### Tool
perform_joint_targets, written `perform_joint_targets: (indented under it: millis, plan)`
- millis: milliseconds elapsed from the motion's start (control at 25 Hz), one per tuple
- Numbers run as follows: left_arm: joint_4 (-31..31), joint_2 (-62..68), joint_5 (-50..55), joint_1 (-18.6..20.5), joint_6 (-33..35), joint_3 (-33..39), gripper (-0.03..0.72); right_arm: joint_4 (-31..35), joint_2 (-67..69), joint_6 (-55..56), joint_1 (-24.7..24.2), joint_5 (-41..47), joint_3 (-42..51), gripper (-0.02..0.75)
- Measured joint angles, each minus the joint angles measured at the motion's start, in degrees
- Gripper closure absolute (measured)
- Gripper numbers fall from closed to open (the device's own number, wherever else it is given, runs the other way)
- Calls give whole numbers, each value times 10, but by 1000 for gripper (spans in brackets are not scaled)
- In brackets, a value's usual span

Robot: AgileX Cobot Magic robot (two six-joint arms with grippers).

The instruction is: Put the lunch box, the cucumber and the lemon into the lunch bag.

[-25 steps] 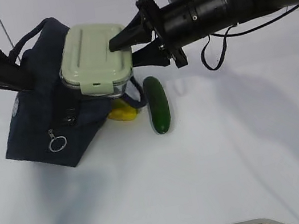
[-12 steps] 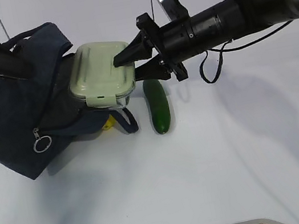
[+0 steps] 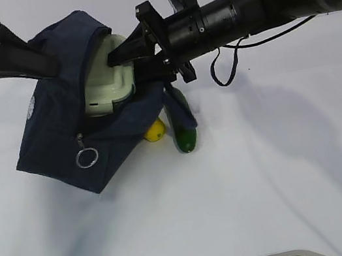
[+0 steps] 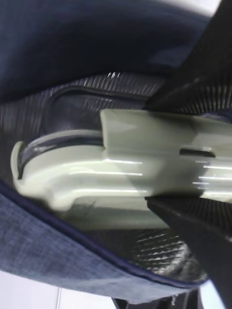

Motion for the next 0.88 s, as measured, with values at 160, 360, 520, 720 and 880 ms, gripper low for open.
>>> perform_joint_targets:
  millis: [160, 360, 520, 720, 880]
  plan:
    - [-17, 5, -1, -1, 8, 0, 697, -8, 21, 1, 0, -2, -1, 364]
    - [-19, 20, -1, -2, 11, 0, 697, -17, 40, 1, 7, -10, -1, 364]
    - [-19, 24, -1, -3, 11, 0, 697, -16, 40, 1, 8, -27, -1, 363]
    - [-19, 24, -2, -3, 11, 0, 697, -17, 40, 1, 8, -48, -1, 343]
    - [-19, 24, -3, -3, 11, 0, 697, -17, 40, 1, 8, -59, -1, 327]
